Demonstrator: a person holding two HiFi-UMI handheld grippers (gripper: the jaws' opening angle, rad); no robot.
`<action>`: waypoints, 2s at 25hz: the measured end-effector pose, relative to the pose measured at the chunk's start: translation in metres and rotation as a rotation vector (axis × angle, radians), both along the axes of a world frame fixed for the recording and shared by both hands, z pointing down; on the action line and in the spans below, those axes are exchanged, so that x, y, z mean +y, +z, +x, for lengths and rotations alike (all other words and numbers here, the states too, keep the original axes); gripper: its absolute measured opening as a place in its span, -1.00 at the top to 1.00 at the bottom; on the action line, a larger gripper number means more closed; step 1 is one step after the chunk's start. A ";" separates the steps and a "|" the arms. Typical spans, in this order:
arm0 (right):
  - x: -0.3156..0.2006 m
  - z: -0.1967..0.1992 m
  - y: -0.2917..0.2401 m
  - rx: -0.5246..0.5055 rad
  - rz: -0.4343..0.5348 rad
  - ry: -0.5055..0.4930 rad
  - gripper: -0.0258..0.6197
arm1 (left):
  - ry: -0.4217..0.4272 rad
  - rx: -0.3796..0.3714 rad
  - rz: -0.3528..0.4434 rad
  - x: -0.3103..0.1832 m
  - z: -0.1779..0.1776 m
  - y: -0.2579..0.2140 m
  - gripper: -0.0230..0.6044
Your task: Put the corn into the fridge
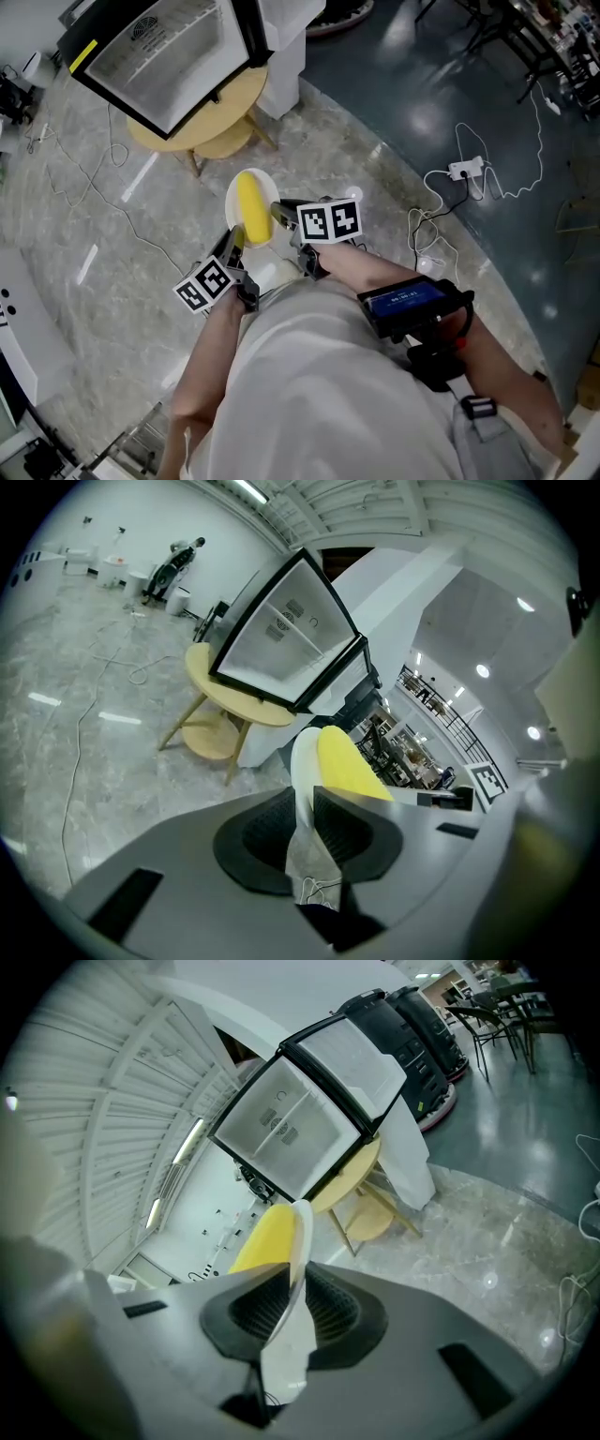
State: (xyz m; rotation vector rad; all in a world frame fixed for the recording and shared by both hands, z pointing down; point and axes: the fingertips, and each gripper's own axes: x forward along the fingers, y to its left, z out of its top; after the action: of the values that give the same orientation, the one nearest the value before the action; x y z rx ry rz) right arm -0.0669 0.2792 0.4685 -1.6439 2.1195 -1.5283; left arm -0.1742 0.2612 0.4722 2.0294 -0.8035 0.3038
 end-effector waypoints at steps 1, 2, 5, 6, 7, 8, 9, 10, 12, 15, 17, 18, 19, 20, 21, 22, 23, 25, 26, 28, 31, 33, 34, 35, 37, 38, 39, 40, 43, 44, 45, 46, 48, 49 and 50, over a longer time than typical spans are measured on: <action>0.001 -0.001 0.001 -0.001 -0.003 0.002 0.78 | 0.002 -0.002 -0.004 0.001 -0.001 0.001 0.72; 0.003 -0.002 0.002 -0.003 -0.005 0.004 0.78 | 0.005 -0.004 -0.005 0.003 -0.003 0.002 0.72; 0.005 -0.005 0.004 -0.011 -0.005 0.015 0.78 | 0.017 -0.002 0.000 0.002 -0.005 0.003 0.72; 0.005 -0.006 0.004 -0.015 -0.003 0.020 0.78 | 0.022 -0.002 0.001 0.001 -0.006 0.003 0.72; 0.005 -0.007 0.005 -0.020 -0.002 0.024 0.78 | 0.027 -0.002 0.001 0.000 -0.007 0.004 0.72; 0.005 -0.008 0.005 -0.023 0.000 0.030 0.78 | 0.032 -0.001 0.000 -0.001 -0.007 0.004 0.72; 0.004 -0.008 0.005 -0.023 0.001 0.035 0.78 | 0.037 0.000 0.000 -0.002 -0.007 0.004 0.72; 0.003 -0.007 0.004 -0.022 0.003 0.040 0.78 | 0.042 0.000 0.001 -0.003 -0.006 0.004 0.72; 0.001 -0.006 0.002 -0.019 0.009 0.046 0.78 | 0.049 -0.001 0.005 -0.005 -0.005 0.002 0.72; 0.001 -0.005 0.001 -0.016 0.015 0.048 0.78 | 0.057 -0.001 0.012 -0.007 -0.004 0.000 0.72; 0.000 -0.005 0.001 -0.015 0.014 0.051 0.78 | 0.064 -0.004 0.009 -0.007 -0.004 0.001 0.72; 0.000 -0.005 0.002 -0.017 0.013 0.054 0.78 | 0.066 -0.006 0.008 -0.008 -0.003 0.001 0.72; 0.000 -0.005 0.002 -0.020 0.012 0.057 0.78 | 0.068 -0.008 0.006 -0.008 -0.003 0.002 0.72; 0.000 -0.005 0.003 -0.023 0.011 0.061 0.78 | 0.071 -0.009 0.006 -0.008 -0.003 0.002 0.72; 0.001 -0.005 0.003 -0.026 0.009 0.065 0.78 | 0.075 -0.010 0.007 -0.008 -0.003 0.002 0.72; 0.003 -0.006 0.004 -0.028 0.008 0.070 0.78 | 0.081 -0.010 0.009 -0.008 -0.003 0.002 0.72; 0.004 -0.006 0.004 -0.029 0.007 0.075 0.78 | 0.086 -0.009 0.011 -0.008 -0.004 0.002 0.72; 0.005 -0.007 0.004 -0.029 0.006 0.085 0.78 | 0.091 -0.005 0.012 -0.008 -0.004 0.001 0.72; 0.006 -0.006 0.004 -0.028 0.005 0.090 0.78 | 0.094 -0.005 0.013 -0.007 -0.004 0.001 0.72; 0.007 -0.006 0.002 -0.026 0.006 0.094 0.78 | 0.100 -0.009 0.017 -0.007 -0.006 -0.002 0.72; 0.002 -0.007 -0.002 -0.020 0.016 0.088 0.78 | 0.097 0.001 0.028 -0.011 -0.006 -0.007 0.72; 0.001 -0.007 -0.002 -0.017 0.018 0.082 0.78 | 0.092 0.007 0.031 -0.011 -0.004 -0.008 0.72; 0.001 -0.006 -0.002 -0.015 0.016 0.080 0.78 | 0.091 0.008 0.031 -0.011 -0.004 -0.007 0.72; 0.002 -0.006 -0.001 -0.015 0.015 0.078 0.78 | 0.090 0.008 0.029 -0.010 -0.004 -0.007 0.72; 0.003 -0.007 0.001 -0.016 0.011 0.074 0.78 | 0.088 0.008 0.027 -0.009 -0.004 -0.005 0.72; 0.003 -0.007 0.002 -0.017 0.010 0.072 0.78 | 0.087 0.008 0.027 -0.009 -0.004 -0.005 0.72; 0.003 -0.007 0.002 -0.018 0.009 0.070 0.77 | 0.086 0.008 0.027 -0.009 -0.004 -0.005 0.72; 0.003 -0.008 0.002 -0.019 0.010 0.069 0.78 | 0.085 0.008 0.028 -0.010 -0.005 -0.005 0.72; 0.001 -0.008 -0.001 -0.018 0.016 0.067 0.78 | 0.085 0.006 0.032 -0.011 -0.005 -0.007 0.72; 0.001 -0.007 -0.002 -0.017 0.018 0.067 0.78 | 0.086 0.006 0.034 -0.011 -0.004 -0.008 0.72; 0.000 -0.006 -0.003 -0.015 0.020 0.068 0.77 | 0.088 0.007 0.035 -0.011 -0.003 -0.008 0.72; 0.000 -0.004 -0.004 -0.012 0.021 0.070 0.78 | 0.089 0.009 0.035 -0.011 -0.002 -0.008 0.72; 0.001 -0.001 -0.004 -0.006 0.020 0.075 0.78 | 0.090 0.007 0.037 -0.011 -0.001 -0.005 0.72; 0.002 0.000 -0.004 -0.002 0.019 0.078 0.78 | 0.093 0.006 0.038 -0.011 0.000 -0.005 0.72; 0.002 0.002 -0.003 0.000 0.018 0.081 0.78 | 0.098 0.007 0.036 -0.011 0.002 -0.005 0.72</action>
State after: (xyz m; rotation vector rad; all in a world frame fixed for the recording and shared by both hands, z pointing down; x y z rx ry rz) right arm -0.0652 0.2811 0.4653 -1.7016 2.0338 -1.4811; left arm -0.1719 0.2504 0.4673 2.1067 -0.7105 0.3395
